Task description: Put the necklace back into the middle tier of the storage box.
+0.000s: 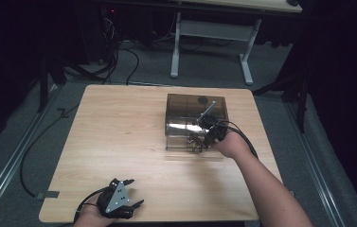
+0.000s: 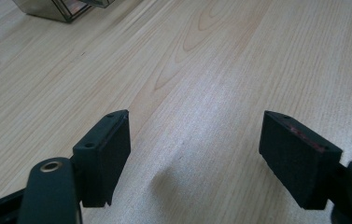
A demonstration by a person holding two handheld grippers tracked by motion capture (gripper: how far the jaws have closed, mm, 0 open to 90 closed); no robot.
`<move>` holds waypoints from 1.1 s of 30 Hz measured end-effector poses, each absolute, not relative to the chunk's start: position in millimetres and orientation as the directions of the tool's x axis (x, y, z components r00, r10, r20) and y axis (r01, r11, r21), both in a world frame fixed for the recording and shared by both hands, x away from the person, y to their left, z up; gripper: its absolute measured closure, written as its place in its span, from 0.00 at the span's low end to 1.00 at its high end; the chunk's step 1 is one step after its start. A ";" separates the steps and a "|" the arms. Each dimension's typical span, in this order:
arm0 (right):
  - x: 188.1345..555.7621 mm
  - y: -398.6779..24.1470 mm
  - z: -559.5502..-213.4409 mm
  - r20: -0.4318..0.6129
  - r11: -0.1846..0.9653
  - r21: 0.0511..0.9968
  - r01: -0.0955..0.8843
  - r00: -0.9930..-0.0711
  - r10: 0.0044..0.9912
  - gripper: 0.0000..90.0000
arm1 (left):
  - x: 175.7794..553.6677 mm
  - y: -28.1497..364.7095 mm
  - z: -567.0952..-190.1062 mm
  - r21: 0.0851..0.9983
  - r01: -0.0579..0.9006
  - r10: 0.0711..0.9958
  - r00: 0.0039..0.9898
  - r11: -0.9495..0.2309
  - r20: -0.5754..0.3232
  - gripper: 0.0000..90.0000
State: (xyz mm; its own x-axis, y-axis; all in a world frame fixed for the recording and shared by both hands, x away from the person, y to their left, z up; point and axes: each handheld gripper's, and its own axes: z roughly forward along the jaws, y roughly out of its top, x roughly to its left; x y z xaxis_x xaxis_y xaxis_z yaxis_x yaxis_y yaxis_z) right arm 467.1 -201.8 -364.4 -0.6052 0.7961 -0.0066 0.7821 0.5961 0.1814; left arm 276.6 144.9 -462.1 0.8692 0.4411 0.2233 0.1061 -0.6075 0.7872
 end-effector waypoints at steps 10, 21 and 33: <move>476.3 -187.9 -377.6 -0.070 0.586 0.246 0.772 -0.589 0.805 0.98 | 276.5 145.2 -462.0 0.787 0.105 0.440 0.870 -0.608 0.223 0.28; 478.3 -189.9 -384.3 -0.069 0.573 0.270 0.774 -0.578 0.813 0.89 | 276.4 144.9 -462.2 0.787 0.105 0.441 0.869 -0.608 0.225 0.28; 472.5 -187.6 -354.1 -0.052 0.575 0.318 0.754 -0.592 0.805 0.92 | 276.4 144.3 -462.2 0.779 0.103 0.440 0.867 -0.618 0.234 0.28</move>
State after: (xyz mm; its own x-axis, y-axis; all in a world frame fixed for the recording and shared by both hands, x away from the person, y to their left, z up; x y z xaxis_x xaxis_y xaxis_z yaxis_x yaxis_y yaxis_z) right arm 472.5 -187.6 -354.1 -0.5917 0.8045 -0.0517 0.7539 0.5749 0.3179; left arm 276.4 144.3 -462.2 0.8669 0.4400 0.2344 0.1030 -0.6182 0.7793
